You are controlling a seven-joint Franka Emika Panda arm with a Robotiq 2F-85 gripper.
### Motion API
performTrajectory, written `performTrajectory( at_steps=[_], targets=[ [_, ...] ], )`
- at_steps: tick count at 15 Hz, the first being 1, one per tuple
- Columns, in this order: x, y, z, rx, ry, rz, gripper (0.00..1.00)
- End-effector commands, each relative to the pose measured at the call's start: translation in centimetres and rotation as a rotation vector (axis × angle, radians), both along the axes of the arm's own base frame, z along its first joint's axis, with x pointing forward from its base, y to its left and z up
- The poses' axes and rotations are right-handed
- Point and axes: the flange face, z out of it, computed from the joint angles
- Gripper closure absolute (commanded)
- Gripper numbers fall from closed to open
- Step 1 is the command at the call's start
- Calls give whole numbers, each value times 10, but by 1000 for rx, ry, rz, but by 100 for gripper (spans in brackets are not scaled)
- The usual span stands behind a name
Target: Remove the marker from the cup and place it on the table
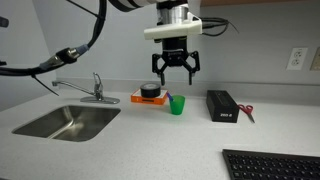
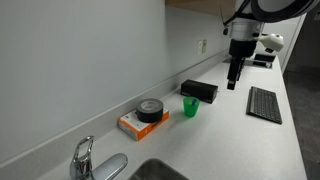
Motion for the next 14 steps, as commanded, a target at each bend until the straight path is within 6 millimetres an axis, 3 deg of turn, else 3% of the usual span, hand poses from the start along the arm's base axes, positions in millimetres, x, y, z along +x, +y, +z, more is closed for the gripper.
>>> performTrajectory(
  at_steps=[1,10,14],
  targets=[
    [16,6,-7,-2,-59,-70,0],
    [84,55,-78,-46,-137,-240,0],
    [100,59,-90,-77,-168,-287,0]
  ],
)
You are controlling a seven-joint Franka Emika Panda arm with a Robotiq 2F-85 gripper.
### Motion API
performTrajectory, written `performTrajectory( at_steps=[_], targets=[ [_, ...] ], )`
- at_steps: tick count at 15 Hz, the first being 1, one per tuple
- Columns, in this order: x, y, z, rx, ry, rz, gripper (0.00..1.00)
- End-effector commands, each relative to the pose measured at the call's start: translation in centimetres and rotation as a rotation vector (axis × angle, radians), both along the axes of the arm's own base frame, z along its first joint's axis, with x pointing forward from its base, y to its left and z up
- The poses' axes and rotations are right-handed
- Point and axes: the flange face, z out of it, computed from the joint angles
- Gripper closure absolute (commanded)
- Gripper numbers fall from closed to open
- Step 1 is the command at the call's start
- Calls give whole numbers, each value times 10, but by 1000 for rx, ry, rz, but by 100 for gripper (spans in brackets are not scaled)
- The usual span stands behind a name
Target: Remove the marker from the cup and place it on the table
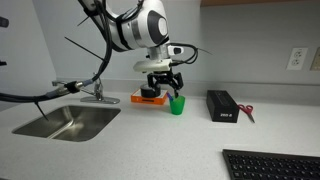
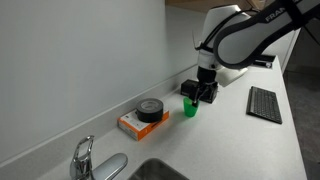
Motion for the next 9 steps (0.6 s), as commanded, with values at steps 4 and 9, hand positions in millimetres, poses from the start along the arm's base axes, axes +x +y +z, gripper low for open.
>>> performTrajectory(
  at_steps=[4,9],
  targets=[
    [29,-1,-5,-47,-47,-84,24],
    [39,0,-9,-42,-45,-118,58]
  ],
)
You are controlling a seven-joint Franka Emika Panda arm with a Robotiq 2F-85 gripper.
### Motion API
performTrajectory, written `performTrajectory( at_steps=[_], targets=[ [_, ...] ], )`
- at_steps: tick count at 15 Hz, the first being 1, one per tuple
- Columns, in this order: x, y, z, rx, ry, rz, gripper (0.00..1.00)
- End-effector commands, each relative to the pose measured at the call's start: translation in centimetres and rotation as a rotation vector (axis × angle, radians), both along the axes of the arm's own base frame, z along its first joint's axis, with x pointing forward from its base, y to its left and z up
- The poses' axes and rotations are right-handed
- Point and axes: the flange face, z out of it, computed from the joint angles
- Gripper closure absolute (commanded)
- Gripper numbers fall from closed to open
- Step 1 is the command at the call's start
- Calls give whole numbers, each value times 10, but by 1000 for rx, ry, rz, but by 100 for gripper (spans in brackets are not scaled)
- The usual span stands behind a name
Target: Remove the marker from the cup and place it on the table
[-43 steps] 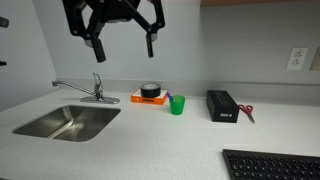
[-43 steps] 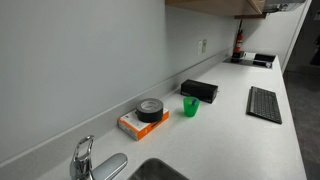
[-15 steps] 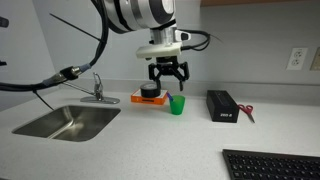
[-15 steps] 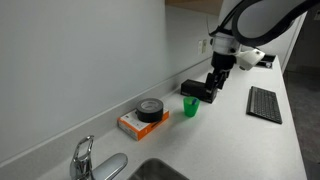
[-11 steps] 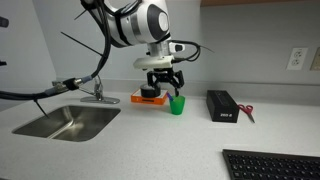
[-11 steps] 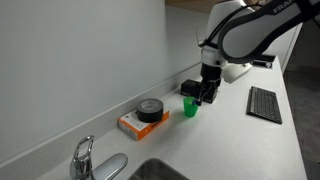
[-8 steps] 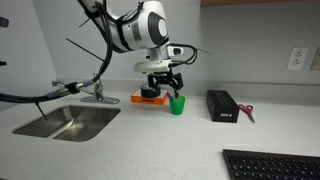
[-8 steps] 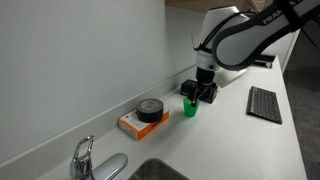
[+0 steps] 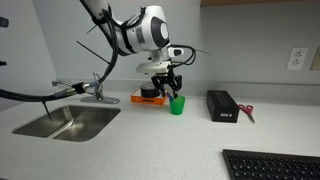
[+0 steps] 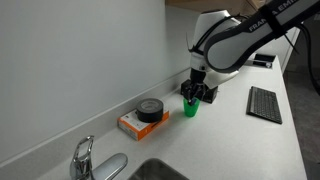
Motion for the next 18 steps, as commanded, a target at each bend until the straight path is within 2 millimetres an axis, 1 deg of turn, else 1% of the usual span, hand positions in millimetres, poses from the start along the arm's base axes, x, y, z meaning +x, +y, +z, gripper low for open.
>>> performTrajectory(
  at_steps=[1,4,5,6,7,8,9,12,14,15,17,18],
  targets=[
    [13,0,0,-16,-13,-36,66],
    [15,-3,4,-14,-20,-53,90],
    [15,-5,8,-15,-24,-62,96],
    [13,-7,15,-11,-29,-70,100],
    [10,-10,22,-5,-35,-75,100],
    [6,-12,32,3,-43,-75,96],
    [3,-14,40,10,-54,-73,96],
    [-14,-14,75,29,-113,-54,96],
    [-31,-5,99,47,-170,9,96],
    [-41,4,107,58,-197,55,96],
    [-54,21,113,79,-220,134,96],
    [-57,35,107,101,-202,182,96]
  ],
)
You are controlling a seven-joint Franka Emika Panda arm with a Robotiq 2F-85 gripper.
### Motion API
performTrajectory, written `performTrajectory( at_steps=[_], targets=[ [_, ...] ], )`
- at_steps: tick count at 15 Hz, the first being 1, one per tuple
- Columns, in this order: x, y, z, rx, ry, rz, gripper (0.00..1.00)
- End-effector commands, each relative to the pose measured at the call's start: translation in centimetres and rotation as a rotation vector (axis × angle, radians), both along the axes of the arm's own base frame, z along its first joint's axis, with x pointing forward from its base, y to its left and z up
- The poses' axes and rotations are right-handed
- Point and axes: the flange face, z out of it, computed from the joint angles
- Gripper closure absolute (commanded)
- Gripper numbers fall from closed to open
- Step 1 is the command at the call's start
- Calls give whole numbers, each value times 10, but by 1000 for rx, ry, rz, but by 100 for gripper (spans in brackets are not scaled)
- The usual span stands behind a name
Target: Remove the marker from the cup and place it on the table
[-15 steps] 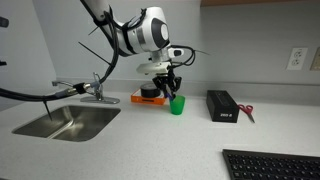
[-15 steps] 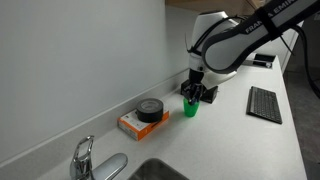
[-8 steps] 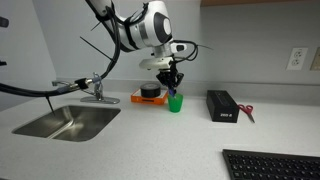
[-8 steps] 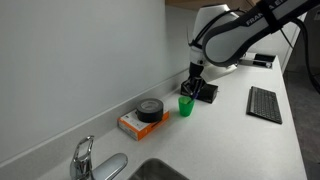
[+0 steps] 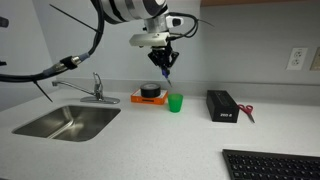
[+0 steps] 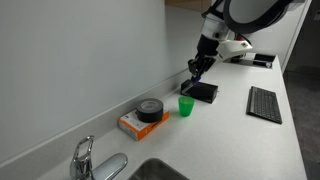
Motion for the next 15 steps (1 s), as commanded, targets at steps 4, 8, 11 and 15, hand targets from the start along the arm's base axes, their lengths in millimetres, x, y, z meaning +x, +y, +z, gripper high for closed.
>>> performTrajectory(
  at_steps=[4,8,11,15],
  targets=[
    [-34,64,-42,73,47,224,96],
    [-28,79,-91,41,120,236,96],
    [-21,77,-124,33,220,233,96],
    [-16,77,-159,24,403,222,96]
  ],
)
